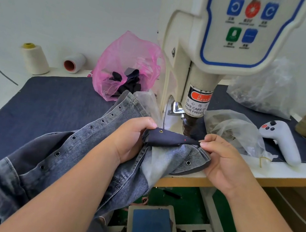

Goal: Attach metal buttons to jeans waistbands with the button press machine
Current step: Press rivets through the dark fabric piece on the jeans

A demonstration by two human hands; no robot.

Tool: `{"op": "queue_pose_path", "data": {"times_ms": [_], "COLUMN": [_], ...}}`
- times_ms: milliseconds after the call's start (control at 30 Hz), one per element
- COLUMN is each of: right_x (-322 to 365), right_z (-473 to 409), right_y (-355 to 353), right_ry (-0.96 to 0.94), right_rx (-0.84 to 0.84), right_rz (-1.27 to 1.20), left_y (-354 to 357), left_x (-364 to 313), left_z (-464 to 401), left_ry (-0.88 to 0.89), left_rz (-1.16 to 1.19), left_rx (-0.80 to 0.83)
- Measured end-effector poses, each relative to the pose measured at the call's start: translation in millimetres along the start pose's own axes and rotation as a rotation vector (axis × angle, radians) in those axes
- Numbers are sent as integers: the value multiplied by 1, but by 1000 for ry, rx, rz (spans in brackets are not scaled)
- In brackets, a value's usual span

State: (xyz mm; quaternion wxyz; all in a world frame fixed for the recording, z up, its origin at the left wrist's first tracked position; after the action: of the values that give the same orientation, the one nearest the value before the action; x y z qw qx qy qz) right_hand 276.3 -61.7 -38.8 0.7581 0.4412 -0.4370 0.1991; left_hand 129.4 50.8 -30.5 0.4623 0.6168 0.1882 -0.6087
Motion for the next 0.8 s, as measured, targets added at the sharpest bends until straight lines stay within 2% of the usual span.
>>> {"op": "queue_pose_path", "data": {"times_ms": [333,600,800], "right_x": [3,-4,-5], "right_z": [3,12,9], "right_y": [1,-4,-5], "right_ry": [-115,-167,-167], "right_rx": [-37,42,67], "right_rz": [49,1,-7], "left_y": [1,4,4], "left_x": [-3,-7,-6], "left_z": [4,4,2], "left_ry": [42,115,112], "left_rz": [-52,-91,-86], "left_rx": [-49,55,64]}}
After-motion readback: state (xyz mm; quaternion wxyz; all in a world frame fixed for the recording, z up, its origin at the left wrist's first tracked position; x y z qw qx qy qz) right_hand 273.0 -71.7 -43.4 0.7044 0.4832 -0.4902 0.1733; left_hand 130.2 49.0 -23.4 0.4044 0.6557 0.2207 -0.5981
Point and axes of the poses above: each hand's wrist, its own z-axis away from the middle knuckle, its own y-axis out of the palm, x = y × z, the point moved 8 cm from there along -z, towards the middle knuckle, and after that the axes turned 9 degrees about -x, right-handed, at the moved point
